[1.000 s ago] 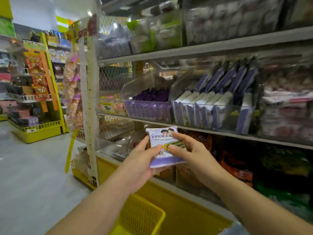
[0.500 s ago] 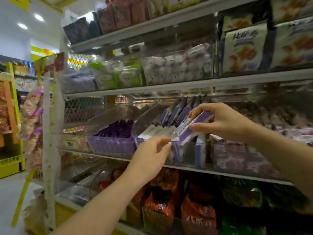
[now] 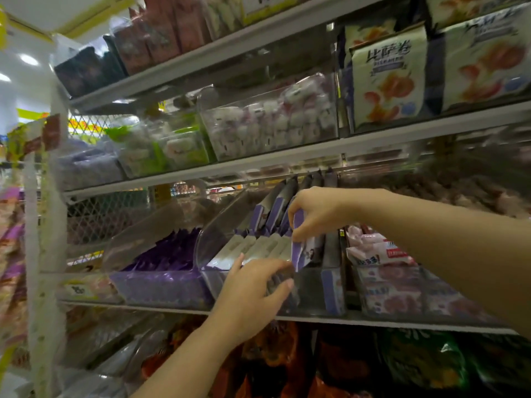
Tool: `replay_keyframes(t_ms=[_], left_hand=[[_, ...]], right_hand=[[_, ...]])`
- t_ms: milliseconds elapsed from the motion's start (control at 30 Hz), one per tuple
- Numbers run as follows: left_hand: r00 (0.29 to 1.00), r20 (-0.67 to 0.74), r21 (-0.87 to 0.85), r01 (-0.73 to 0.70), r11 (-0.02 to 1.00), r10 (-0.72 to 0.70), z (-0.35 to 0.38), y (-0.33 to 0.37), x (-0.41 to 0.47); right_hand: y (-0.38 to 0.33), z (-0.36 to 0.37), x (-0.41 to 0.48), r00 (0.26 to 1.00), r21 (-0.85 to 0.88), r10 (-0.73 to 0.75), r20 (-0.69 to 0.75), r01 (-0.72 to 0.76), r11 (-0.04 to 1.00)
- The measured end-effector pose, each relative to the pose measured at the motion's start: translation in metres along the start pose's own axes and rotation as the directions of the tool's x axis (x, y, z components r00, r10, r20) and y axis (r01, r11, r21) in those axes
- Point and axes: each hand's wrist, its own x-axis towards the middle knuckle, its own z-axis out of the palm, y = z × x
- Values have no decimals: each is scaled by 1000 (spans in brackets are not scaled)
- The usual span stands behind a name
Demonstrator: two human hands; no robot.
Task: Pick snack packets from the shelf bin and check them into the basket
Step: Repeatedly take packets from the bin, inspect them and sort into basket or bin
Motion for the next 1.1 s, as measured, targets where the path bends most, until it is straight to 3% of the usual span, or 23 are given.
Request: replay_keyframes(t_ms=[267, 367, 500, 633, 800, 967, 1100], left_hand=[[988, -116, 21, -101, 995, 103, 10, -17, -4], [984, -121, 45, -124, 991, 129, 10, -17, -5], [987, -106, 49, -119, 992, 124, 8, -16, -6], [989, -91, 49, -109, 993, 113, 7, -15, -6], [995, -62, 3, -77, 997, 77, 7, -13, -6], [997, -72, -140, 6, 990, -16, 3, -7, -1], [984, -82, 18, -160, 987, 161, 4, 7, 5]], right_hand=[[2, 9, 12, 999, -167, -31, -14, 29, 985], [3, 3, 9, 999, -217, -2, 41, 11, 976], [-2, 11, 8, 1000, -270, -14, 11, 16, 963], [-6, 33, 2, 994, -435, -5, 110, 53, 899], [-14, 25, 2, 990, -239, 0, 138, 33, 970], [-8, 4, -18, 996, -212, -41, 84, 58, 975], [-7, 5, -35, 978, -270, -108, 176, 153, 951]])
